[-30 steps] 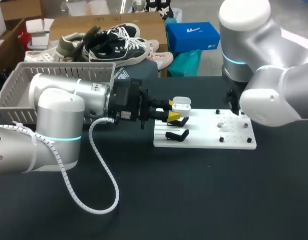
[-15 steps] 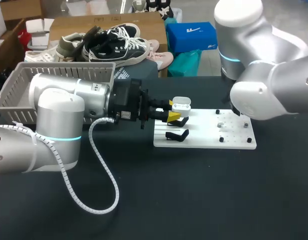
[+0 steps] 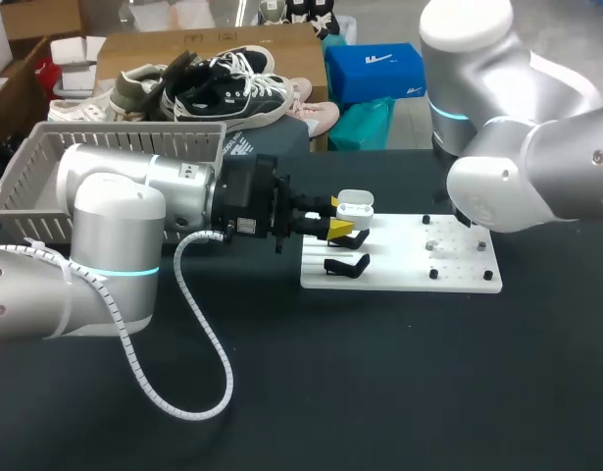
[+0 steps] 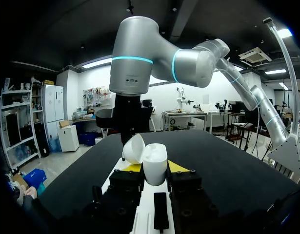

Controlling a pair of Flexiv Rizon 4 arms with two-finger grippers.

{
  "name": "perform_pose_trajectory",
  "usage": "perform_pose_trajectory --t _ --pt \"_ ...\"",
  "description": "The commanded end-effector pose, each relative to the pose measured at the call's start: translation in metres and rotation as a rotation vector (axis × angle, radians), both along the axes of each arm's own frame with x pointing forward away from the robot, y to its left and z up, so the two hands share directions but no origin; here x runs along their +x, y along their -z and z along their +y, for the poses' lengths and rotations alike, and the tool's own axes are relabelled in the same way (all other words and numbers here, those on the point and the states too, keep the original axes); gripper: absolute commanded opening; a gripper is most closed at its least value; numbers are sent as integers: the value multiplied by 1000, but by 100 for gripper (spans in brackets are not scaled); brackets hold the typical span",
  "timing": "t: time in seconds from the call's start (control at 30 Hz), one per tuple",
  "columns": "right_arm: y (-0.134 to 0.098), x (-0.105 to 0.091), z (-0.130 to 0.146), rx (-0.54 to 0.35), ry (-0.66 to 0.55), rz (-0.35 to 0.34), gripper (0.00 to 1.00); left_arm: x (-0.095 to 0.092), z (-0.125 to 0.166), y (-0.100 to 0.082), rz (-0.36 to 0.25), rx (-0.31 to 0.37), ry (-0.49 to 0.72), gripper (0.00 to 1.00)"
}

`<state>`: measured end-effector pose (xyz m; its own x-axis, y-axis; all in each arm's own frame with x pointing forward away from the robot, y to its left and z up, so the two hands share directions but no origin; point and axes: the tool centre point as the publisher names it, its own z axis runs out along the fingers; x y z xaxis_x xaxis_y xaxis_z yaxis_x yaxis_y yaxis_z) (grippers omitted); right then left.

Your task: Pick up each earbud case from the left stands, insert the matching earbuds, close the lid, and place the case in the box.

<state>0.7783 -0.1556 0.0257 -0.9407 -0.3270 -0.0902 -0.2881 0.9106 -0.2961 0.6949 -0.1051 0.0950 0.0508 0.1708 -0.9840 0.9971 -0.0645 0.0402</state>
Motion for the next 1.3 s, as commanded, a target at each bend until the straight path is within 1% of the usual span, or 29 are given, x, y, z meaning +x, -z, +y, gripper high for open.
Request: perform_pose_trajectory --t 0.03,0.23,0.33,0.6,0.73,0.8,0.9,1.07,1.3 --pt "1 1 0 -2 0 1 40 -2 0 0 -2 -1 -5 0" --pt "3 0 0 -6 1 4 34 -2 0 0 -2 -1 -5 0" --pt "4 1 0 -6 1 4 33 -2 0 0 -2 -1 -5 0" --pt "5 1 0 -4 2 8 22 -2 0 0 -2 -1 -5 0" --pt "5 1 -1 -4 2 10 13 -2 0 0 -2 -1 -5 0" --pt "6 1 -1 -4 2 11 11 -2 0 0 -2 -1 -5 0" --pt "5 1 -1 -4 2 12 0 -2 0 0 -2 -1 -5 0" --pt "5 1 0 -1 2 12 0 -2 0 0 -2 -1 -5 0" --pt "-4 -3 -1 7 5 2 0 -2 0 0 -2 -1 -5 0"
